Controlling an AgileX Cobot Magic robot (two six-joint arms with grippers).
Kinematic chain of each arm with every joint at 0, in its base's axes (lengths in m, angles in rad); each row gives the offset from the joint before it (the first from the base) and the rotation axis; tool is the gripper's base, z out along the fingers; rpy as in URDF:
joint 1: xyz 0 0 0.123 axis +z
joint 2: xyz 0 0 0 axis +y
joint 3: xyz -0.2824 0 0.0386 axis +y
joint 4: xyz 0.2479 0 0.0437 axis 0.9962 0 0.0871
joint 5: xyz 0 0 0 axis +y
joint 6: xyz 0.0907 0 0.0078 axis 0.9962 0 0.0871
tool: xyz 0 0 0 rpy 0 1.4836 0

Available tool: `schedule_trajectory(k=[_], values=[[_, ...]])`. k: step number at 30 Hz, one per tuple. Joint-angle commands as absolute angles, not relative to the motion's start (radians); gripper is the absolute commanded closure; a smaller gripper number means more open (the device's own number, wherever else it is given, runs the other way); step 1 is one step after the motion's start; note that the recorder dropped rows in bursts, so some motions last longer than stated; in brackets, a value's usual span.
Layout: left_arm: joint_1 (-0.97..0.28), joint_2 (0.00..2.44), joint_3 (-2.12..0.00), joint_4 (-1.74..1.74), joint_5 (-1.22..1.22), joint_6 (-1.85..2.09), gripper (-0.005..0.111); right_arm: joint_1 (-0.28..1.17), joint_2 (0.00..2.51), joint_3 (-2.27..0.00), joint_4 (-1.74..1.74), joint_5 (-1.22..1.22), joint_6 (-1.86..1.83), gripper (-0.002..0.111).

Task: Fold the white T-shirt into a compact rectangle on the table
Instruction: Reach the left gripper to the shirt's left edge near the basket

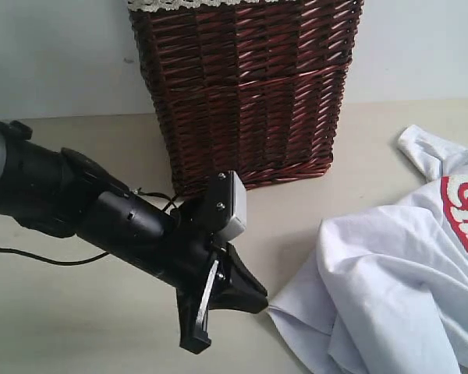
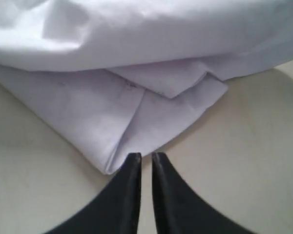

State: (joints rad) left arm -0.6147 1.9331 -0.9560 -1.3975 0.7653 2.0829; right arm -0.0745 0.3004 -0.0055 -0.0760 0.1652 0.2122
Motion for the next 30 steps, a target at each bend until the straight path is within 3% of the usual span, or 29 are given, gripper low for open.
schedule_trajectory(k=[1,5,19,21,30], values=[[-0.637,1.933,-0.954,-1.498,0.742,2.099,0.072,-0.070,0.293,0.000,-0.084,0.151,0.211,0.108],[-0.639,1.970,-0.954,-1.562,0.692,2.099,0.058,-0.070,0.293,0.000,-0.084,0.151,0.211,0.108],[-0.641,2.067,-0.988,-1.606,0.708,2.099,0.059,-0.070,0.293,0.000,-0.084,0.151,0.211,0.108],[-0.641,2.074,-0.990,-1.606,0.707,2.099,0.063,-0.070,0.293,0.000,-0.084,0.151,0.211,0.108],[-0.672,2.095,-1.003,-1.592,0.664,2.099,0.102,-0.070,0.293,0.000,-0.084,0.151,0.211,0.108]])
